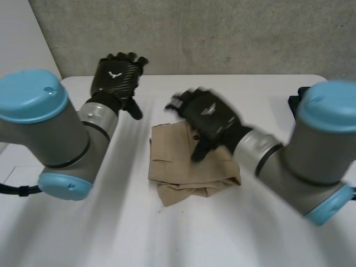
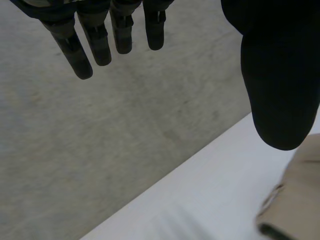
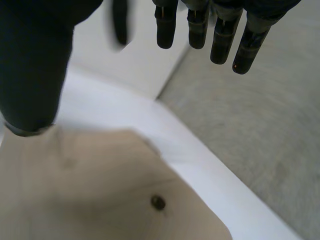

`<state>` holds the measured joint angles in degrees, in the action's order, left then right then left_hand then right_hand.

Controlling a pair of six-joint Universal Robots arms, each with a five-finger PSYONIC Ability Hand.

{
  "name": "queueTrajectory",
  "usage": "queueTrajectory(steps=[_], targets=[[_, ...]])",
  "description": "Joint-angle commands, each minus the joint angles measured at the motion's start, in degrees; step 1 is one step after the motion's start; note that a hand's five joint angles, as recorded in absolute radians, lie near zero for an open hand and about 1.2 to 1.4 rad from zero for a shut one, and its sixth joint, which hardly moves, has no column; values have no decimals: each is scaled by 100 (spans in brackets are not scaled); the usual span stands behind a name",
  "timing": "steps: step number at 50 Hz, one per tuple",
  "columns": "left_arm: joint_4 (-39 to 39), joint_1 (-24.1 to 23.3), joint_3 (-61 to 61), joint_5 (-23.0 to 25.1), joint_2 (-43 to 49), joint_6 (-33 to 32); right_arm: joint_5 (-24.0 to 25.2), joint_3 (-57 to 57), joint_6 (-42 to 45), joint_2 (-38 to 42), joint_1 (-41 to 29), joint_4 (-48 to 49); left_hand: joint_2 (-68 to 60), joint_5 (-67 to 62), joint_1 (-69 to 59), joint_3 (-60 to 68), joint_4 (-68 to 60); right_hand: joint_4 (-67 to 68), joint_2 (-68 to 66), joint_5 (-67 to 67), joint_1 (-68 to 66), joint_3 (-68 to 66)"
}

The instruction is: Fold the laundry.

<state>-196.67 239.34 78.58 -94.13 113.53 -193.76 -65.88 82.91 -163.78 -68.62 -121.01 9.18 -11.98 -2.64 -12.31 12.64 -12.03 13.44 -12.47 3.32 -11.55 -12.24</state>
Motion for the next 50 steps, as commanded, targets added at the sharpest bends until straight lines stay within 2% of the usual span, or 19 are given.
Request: queueTrajectory(steps=[1, 5, 10, 18, 21, 28, 33, 41, 47, 50], targets=[[655, -554, -702, 421, 677, 338, -83, -345, -2396, -205, 780, -688, 109, 176, 143, -175, 114, -344, 247, -332, 155, 224], [998, -642, -1019, 509, 1090, 681, -319, -855, -2010, 427, 799, -1321, 76, 142, 109, -142, 80, -344, 247, -332, 155, 224], [1420, -686, -1327, 492, 1575, 779, -776, -1619, -1518, 1252, 746, -1954, 42, 108, 75, -108, 47, -344, 247, -332, 155, 224], [1983, -607, -1503, 465, 2067, 753, -874, -2375, -1228, 2325, 746, -2183, 25, 91, 59, -91, 30, -344, 247, -332, 155, 224], [2159, -581, -1503, 465, 2199, 691, -909, -2499, -1034, 2537, 746, -2341, 25, 91, 59, -91, 30, -344, 247, -332, 155, 224], [2458, -590, -1486, 474, 2410, 288, -1576, -2666, -94, 2827, 605, -2553, 8, 74, 42, -74, 13, -344, 247, -332, 155, 224], [2458, -599, -1468, 474, 2279, 67, -1779, -2614, 416, 2740, 526, -2579, 76, 142, 109, -142, 80, -344, 247, -332, 155, 224], [2406, -590, -1398, 500, 1348, 102, -1753, -2140, 355, 1590, 491, -2272, 143, 209, 176, -209, 147, -344, 247, -332, 155, 224], [2423, -607, -1240, 536, 618, 321, -1788, -1086, 338, 693, 421, -1368, 160, 226, 193, -226, 164, -344, 247, -332, 155, 224], [2449, -590, -1178, 790, 267, 497, -2059, -392, 390, 192, 193, -752, 143, 209, 176, -209, 147, -344, 247, -332, 155, 224]])
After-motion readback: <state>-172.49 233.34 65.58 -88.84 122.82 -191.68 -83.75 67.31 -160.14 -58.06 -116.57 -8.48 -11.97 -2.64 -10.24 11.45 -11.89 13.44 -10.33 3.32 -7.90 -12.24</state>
